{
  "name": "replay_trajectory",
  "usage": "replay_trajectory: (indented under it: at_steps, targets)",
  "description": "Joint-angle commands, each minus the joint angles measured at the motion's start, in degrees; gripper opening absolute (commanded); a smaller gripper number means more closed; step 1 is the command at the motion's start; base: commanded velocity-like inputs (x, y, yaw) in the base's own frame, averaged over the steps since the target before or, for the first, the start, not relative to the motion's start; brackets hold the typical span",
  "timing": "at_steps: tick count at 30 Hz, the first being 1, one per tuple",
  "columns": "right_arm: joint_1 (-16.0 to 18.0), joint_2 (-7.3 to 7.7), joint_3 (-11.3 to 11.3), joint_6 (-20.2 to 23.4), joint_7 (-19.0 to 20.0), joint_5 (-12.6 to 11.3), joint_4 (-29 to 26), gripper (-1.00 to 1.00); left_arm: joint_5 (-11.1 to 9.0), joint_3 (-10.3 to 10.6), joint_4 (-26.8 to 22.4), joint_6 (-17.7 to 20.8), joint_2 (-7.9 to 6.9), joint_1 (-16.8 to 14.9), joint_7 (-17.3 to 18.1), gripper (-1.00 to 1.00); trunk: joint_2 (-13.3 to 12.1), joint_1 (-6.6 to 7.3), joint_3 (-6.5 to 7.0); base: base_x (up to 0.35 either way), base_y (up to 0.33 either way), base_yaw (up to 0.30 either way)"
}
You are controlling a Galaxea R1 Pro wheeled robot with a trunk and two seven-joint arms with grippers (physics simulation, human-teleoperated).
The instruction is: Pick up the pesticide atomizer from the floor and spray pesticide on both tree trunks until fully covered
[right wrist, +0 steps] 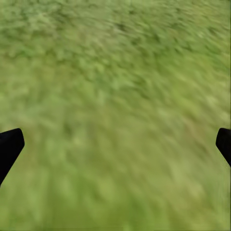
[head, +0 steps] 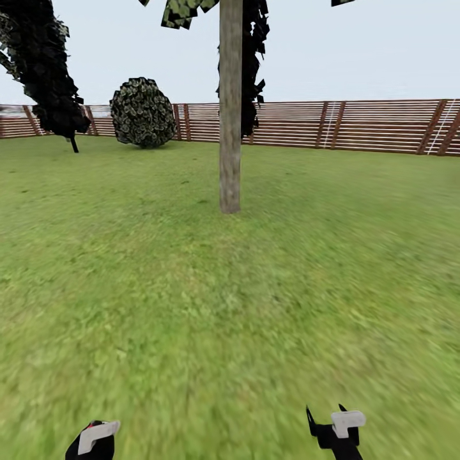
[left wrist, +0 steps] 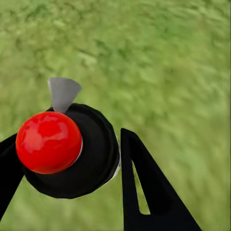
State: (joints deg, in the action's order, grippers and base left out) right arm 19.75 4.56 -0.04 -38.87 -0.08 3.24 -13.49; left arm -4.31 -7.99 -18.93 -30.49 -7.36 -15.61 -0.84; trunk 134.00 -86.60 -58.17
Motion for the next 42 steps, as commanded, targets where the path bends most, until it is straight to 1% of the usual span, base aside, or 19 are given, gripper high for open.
replay_trajectory:
  at_steps: [1,42]
  targets:
    - [0.04,0.01,-0.04,-0.16,-0.01,0.28,0.04,1.00,-0.44,0.18,0.07,-0.18,-0.02,-0.02,-0.04,-1.00,0.02,-0.02,-0.05,0.331,0.000,0.000]
    - [0.05,0.01,0.04,-0.16,-0.01,0.28,0.04,1.00,-0.44,0.25,0.05,-0.18,-0.02,0.00,-0.04,-1.00,0.02,-0.02,-0.05,0.333,0.000,0.000]
